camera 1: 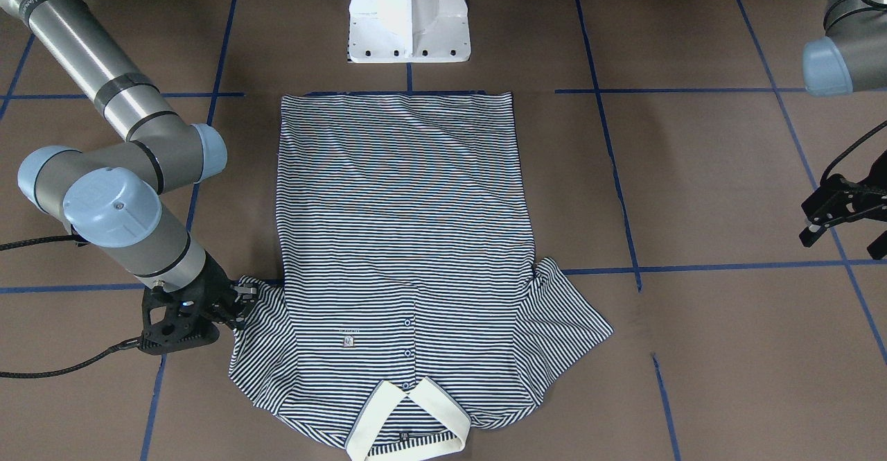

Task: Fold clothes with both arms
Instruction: 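Lower the right gripper and grasp the sleeve nearest it, then fold the held sleeve inward over the shirt body with the right gripper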

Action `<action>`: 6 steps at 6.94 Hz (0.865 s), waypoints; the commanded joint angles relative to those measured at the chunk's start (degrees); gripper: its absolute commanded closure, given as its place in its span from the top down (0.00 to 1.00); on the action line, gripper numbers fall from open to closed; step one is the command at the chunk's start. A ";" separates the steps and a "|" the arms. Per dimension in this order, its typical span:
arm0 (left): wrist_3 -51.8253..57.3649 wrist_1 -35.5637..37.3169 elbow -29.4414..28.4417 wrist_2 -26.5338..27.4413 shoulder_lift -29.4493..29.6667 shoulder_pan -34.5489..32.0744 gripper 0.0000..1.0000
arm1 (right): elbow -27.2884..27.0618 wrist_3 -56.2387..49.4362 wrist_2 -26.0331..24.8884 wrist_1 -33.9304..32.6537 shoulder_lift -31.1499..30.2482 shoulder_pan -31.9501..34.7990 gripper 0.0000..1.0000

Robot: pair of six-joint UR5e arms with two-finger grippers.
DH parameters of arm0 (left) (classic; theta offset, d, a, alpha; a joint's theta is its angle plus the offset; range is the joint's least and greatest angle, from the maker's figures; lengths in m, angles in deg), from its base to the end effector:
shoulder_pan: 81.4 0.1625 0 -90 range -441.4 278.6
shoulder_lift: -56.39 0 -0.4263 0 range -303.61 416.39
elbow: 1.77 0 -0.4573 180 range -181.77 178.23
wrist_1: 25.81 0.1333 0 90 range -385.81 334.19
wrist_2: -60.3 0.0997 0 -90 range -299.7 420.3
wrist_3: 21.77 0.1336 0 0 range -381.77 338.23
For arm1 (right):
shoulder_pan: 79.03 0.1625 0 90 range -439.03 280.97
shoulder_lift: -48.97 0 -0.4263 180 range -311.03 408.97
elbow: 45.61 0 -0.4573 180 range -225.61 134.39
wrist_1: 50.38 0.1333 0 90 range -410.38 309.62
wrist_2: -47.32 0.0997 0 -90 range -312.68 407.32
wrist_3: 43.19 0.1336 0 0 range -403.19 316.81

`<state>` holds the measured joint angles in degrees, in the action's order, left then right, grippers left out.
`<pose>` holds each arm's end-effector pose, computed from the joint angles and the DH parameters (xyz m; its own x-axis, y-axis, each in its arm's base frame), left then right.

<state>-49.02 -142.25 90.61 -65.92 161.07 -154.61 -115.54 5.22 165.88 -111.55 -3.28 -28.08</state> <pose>0.1478 -0.6779 0.4503 0.6781 0.2354 -0.6962 0.1136 0.9024 0.4157 -0.4819 -0.7042 0.3691 0.6320 -0.1464 0.7610 -0.0589 0.9701 0.2355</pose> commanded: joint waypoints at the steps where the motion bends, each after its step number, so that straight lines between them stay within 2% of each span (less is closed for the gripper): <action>1: 0.00 0.07 -0.01 0.01 0.00 -0.01 1.00 | -0.66 4.38 0.80 -0.09 2.57 -1.54 0.00; 2: 0.00 0.07 -0.09 0.01 -0.09 -0.01 1.00 | 3.00 4.32 -0.43 -0.17 7.02 -2.42 0.00; 4: 0.09 0.07 -0.53 0.01 -0.09 -0.01 1.00 | 14.24 4.41 -5.87 0.18 16.17 -4.80 0.00; 5: -0.43 -0.02 -0.53 0.01 0.00 -0.01 1.00 | 15.33 4.41 -5.98 0.35 16.47 -4.80 0.00; 6: -3.05 -0.02 -0.18 0.27 0.17 0.34 1.00 | 15.52 4.41 -5.98 0.61 16.47 -4.80 0.21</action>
<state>-49.96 -142.24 90.22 -65.85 161.09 -154.54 -101.22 9.62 160.24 -111.21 12.52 -32.76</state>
